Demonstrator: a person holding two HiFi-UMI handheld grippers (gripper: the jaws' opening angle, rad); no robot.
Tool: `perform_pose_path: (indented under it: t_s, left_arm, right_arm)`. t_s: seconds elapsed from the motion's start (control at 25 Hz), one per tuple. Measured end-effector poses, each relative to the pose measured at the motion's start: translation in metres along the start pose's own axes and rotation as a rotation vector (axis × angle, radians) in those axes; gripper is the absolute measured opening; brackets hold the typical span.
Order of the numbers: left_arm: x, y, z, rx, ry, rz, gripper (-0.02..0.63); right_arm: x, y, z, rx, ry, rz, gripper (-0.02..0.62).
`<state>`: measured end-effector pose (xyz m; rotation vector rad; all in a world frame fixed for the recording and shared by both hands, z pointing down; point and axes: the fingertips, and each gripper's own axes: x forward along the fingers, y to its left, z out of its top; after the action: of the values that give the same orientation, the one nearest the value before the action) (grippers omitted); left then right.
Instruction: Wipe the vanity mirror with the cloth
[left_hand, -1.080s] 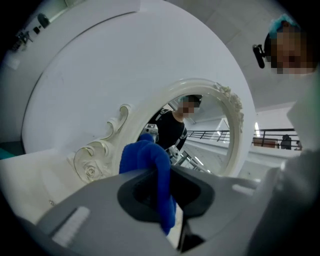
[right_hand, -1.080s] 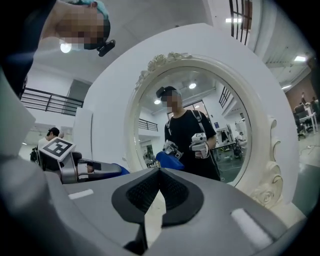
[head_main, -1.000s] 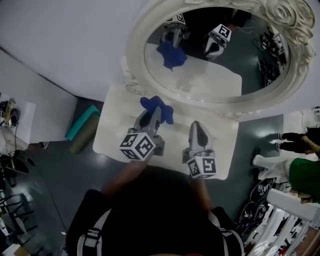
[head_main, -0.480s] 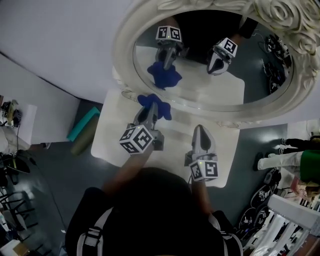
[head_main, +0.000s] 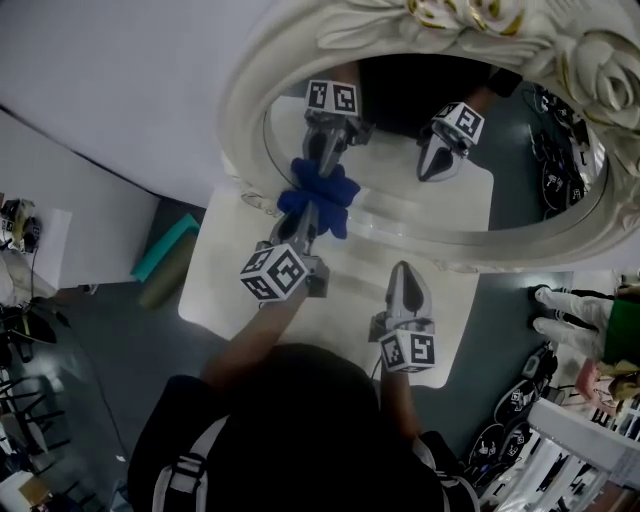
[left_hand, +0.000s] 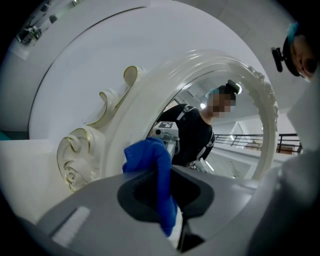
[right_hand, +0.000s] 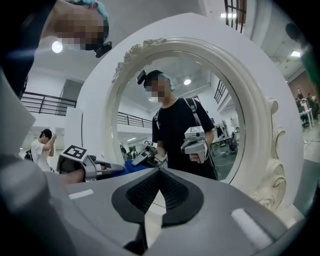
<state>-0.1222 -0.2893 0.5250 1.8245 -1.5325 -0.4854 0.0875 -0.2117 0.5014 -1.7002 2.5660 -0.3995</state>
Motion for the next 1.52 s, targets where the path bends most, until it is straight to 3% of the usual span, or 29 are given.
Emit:
perform_pose_path:
  t_s: [0.92, 1.12, 1.52]
  left_arm:
    - [0.015, -0.015, 0.013, -0.062, -0.041, -0.132, 0.040]
    - [0.012, -0.027, 0.028, -0.060, -0.058, -0.171, 0.040]
    - [0.005, -0.053, 0.047, -0.014, -0.007, -0.192, 0.040]
  right_arm:
    - [0.013, -0.005, 0.004, -0.021, 0.006, -0.003, 0.000]
    - [0.008, -0.007, 0.007, -0.027, -0.003, -0.004, 0.000]
    - [-0.005, -0.001, 0.005, -0.020, -0.030, 0.019, 0.000]
